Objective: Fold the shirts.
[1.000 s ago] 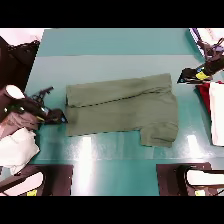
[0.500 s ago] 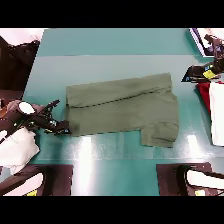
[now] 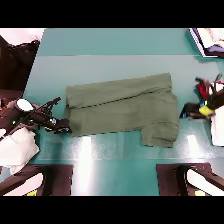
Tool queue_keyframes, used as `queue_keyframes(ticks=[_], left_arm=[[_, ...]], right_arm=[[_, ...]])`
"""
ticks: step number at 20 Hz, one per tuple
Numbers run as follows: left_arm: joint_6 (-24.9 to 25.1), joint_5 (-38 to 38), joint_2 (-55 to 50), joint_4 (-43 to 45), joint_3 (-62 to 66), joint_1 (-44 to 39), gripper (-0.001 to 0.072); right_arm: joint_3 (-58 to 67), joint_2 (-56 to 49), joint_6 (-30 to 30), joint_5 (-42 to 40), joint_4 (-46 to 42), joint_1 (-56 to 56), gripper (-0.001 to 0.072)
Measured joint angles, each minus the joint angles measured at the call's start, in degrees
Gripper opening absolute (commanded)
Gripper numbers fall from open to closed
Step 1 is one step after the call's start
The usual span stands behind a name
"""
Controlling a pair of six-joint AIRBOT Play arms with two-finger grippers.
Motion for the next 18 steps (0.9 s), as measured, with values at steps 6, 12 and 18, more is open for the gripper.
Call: queue_keyframes(ticks=[6, 12, 18], left_arm=[[0.39, -0.61, 0.0, -1.03, 0.31, 0.0, 0.0023], [1.05, -1.55, 0.0, -1.44, 0.31, 0.0, 0.0023], [1.86, -2.12, 2.14, -1.46, 1.55, 0.0, 0.0022]], right_arm=[[-16.06, 7.89, -0.02, -2.91, 6.43, -5.81, 0.0509], [-20.68, 9.2, -0.28, -9.88, 11.13, -6.99, 0.0151], [-15.89, 9.38, -2.36, -13.11, 12.74, -7.02, 0.002]])
